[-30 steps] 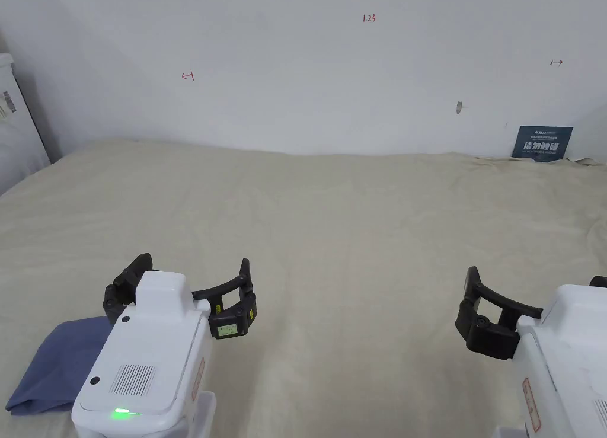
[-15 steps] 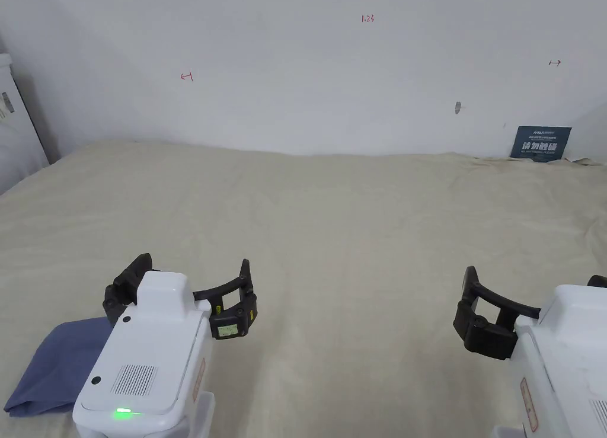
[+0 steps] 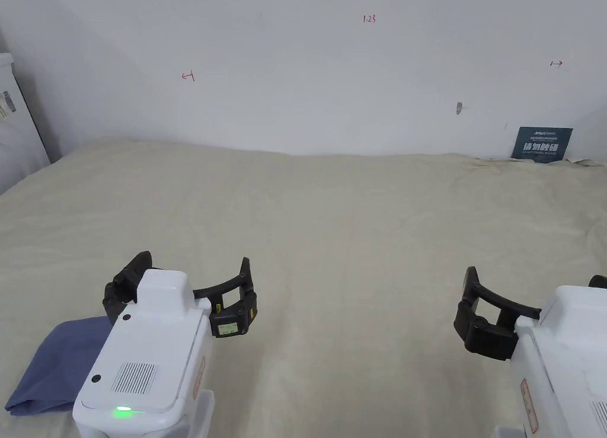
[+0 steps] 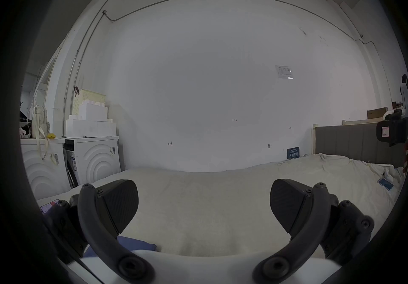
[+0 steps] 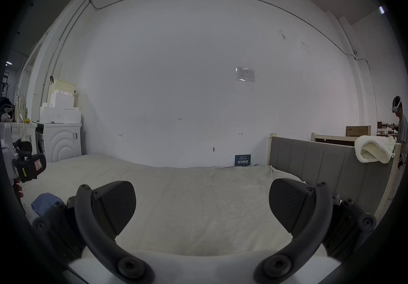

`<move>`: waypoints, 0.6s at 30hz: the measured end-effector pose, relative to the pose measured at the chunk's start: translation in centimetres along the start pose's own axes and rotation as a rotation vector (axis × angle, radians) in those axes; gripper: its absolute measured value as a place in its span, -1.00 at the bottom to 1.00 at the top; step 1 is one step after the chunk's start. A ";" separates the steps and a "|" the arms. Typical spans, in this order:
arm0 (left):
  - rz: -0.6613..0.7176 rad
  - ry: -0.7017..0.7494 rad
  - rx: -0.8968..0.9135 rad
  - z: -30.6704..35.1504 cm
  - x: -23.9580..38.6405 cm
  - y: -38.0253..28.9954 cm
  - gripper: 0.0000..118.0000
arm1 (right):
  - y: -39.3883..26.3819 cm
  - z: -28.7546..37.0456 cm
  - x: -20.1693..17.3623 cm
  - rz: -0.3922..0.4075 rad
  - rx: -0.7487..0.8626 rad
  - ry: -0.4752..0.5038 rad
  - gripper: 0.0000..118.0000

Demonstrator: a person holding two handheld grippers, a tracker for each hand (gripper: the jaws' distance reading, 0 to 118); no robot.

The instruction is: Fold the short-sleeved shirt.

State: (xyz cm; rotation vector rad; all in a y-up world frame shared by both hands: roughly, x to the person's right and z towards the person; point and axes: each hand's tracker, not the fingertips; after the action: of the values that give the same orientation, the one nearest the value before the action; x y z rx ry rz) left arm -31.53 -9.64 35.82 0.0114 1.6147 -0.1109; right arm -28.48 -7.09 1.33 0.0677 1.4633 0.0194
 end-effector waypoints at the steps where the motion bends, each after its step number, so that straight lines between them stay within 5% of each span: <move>1: 0.002 0.000 -0.003 0.0 0.0 0.0 1.00 | 0.0 0.0 0.0 0.000 0.000 -0.001 1.00; 18: -0.002 0.006 0.001 0.1 -0.2 -0.1 1.00 | 0.1 0.0 -0.2 0.000 -0.003 0.005 1.00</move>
State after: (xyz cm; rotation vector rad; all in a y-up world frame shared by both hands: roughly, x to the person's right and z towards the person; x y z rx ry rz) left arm -31.39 -9.71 35.98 0.0105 1.6203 -0.1130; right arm -28.52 -6.99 1.58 0.0650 1.4684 0.0216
